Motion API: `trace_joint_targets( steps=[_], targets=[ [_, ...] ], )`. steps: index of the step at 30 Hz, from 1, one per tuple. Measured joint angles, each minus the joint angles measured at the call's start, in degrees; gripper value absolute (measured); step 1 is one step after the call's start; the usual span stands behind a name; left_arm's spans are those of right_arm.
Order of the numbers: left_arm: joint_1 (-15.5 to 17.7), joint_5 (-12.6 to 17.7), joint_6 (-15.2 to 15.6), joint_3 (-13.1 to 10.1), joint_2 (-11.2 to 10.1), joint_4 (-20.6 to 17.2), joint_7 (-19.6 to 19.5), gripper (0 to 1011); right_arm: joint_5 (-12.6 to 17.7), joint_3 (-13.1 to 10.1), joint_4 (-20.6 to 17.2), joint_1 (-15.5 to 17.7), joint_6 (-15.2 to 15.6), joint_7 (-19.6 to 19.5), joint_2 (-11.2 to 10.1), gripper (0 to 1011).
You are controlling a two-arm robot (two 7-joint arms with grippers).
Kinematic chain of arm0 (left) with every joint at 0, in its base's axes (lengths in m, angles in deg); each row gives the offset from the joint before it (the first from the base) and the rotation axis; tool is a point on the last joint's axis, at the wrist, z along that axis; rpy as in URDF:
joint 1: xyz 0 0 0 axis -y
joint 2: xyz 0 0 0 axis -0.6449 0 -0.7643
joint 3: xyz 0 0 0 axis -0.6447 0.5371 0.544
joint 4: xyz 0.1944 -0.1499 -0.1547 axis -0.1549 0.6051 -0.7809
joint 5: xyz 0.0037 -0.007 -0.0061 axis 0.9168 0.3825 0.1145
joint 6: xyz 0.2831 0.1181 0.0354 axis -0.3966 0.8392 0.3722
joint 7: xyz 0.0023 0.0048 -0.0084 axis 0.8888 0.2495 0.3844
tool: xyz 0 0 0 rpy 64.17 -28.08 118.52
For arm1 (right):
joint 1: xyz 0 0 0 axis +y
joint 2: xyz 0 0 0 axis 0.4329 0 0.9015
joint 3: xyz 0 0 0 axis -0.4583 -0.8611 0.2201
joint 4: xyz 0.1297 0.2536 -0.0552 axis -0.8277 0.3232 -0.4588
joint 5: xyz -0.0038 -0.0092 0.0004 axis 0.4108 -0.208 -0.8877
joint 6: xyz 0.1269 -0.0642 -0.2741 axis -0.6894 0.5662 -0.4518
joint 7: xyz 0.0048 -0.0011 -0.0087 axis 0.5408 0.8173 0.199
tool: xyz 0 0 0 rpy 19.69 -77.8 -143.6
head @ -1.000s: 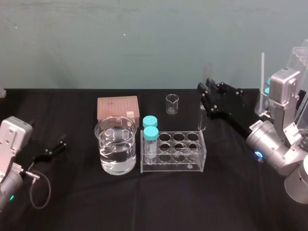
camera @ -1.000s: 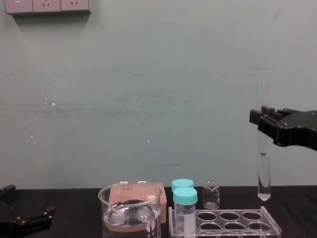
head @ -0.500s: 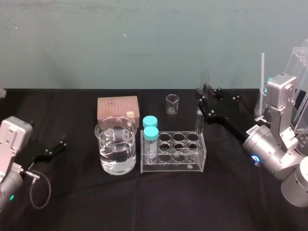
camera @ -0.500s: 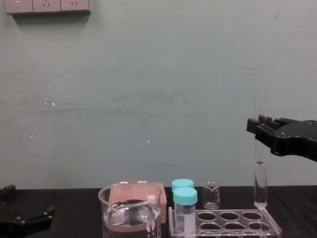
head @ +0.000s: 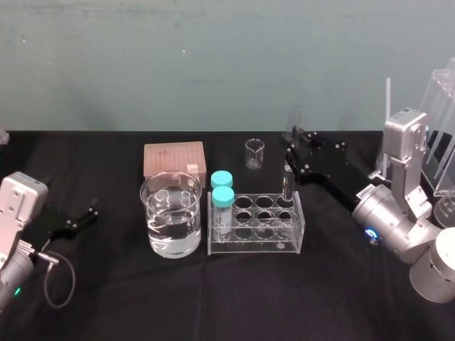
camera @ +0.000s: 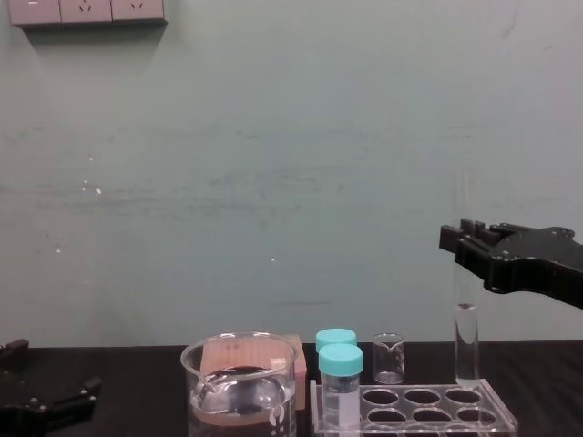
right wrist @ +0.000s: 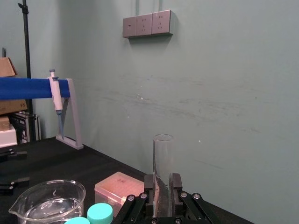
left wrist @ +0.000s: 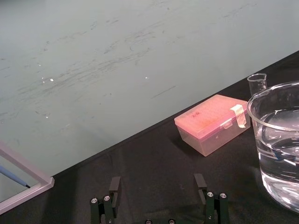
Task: Hold the test tube with one hand and immerse one end into the beaker, then return it to the test tube rack.
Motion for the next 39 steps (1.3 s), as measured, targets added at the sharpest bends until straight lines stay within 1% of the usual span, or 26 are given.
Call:
trace_joint_targets(
  steps=[8, 20, 39],
  targets=[
    [0.0, 0.0, 0.0, 0.0, 0.0, 0.0, 0.0, 1000, -0.3, 0.3, 1.1, -0.5, 0.1, 0.0, 0.4, 225],
    [0.0, 0.0, 0.0, 0.0, 0.0, 0.0, 0.0, 1000, -0.5, 0.5, 1.7, -0.8, 0.6, -0.2, 0.5, 225],
    [0.0, 0.0, 0.0, 0.0, 0.0, 0.0, 0.0, 1000, -0.5, 0.3, 2.2, 0.3, 1.1, -0.5, 0.4, 225]
  ],
)
